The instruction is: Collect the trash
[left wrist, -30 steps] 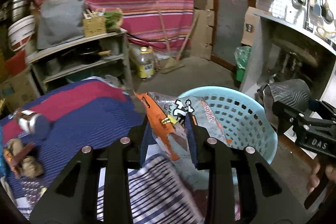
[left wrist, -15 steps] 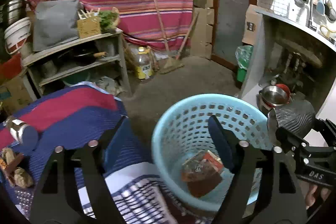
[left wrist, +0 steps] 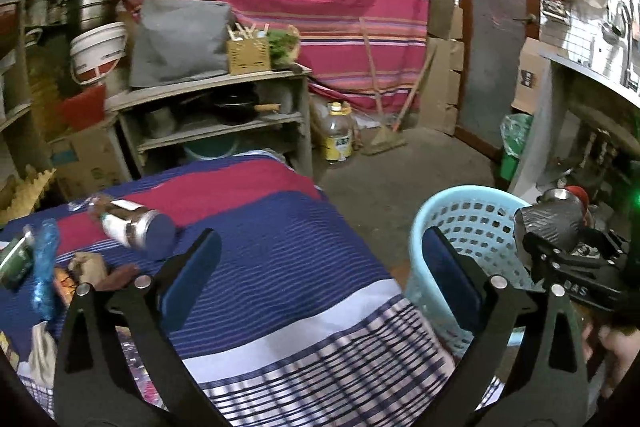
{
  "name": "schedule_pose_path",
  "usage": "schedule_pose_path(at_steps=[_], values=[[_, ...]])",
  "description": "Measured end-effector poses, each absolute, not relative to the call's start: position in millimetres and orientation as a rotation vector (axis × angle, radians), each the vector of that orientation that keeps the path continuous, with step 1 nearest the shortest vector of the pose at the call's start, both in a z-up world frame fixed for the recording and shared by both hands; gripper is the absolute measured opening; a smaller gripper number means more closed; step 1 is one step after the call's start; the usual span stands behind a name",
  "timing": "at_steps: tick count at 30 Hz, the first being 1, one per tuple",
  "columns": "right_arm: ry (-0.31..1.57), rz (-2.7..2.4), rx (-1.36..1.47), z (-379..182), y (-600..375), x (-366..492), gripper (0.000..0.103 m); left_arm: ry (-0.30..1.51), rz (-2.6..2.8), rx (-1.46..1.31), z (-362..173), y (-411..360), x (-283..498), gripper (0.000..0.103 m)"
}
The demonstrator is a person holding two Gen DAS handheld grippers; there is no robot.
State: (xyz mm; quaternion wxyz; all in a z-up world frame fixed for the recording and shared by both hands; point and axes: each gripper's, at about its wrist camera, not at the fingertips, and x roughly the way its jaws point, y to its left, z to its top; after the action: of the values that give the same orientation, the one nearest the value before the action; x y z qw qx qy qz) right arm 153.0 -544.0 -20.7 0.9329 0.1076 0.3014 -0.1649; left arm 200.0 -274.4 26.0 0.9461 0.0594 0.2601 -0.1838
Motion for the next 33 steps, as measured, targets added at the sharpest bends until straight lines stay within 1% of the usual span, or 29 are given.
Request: schedule_pose_path(at_steps=[6,8,16,23,28,33], values=[[0.639,-0.36,0.217,-22.6,-545.3,169.7,0.091,0.514,-0.31,0.105,33.7,-237.5,201.3,0.097],[0.64,-0.372,0.193,-21.0,-542.7,173.3,0.094,0.515,-0.282,0.09,35.0,-220.8,202.5,0.097],[0.598,-0.362,0.169,-3.2,-518.1,176.7,0.094,0.526,-0.157,0.018,33.9,-147.9,203.9,0.097],[0.538,-0.249,0.143,25.1,-424.9,180.2,0.094,0.531,-0.046,-0.027,31.6,-64.2,205.3,0.097],[0.535,-0.141,0.153,27.7,-354.4,195.1,0.094,0.563,0.035,-0.041,31.1,-9.6,216.5,0.097],[0.546,-0.06,0.131,25.0,-286.6,221.1,0.094,0.587,0.067,-0.01,25.3,24.9,230.1,0.097]])
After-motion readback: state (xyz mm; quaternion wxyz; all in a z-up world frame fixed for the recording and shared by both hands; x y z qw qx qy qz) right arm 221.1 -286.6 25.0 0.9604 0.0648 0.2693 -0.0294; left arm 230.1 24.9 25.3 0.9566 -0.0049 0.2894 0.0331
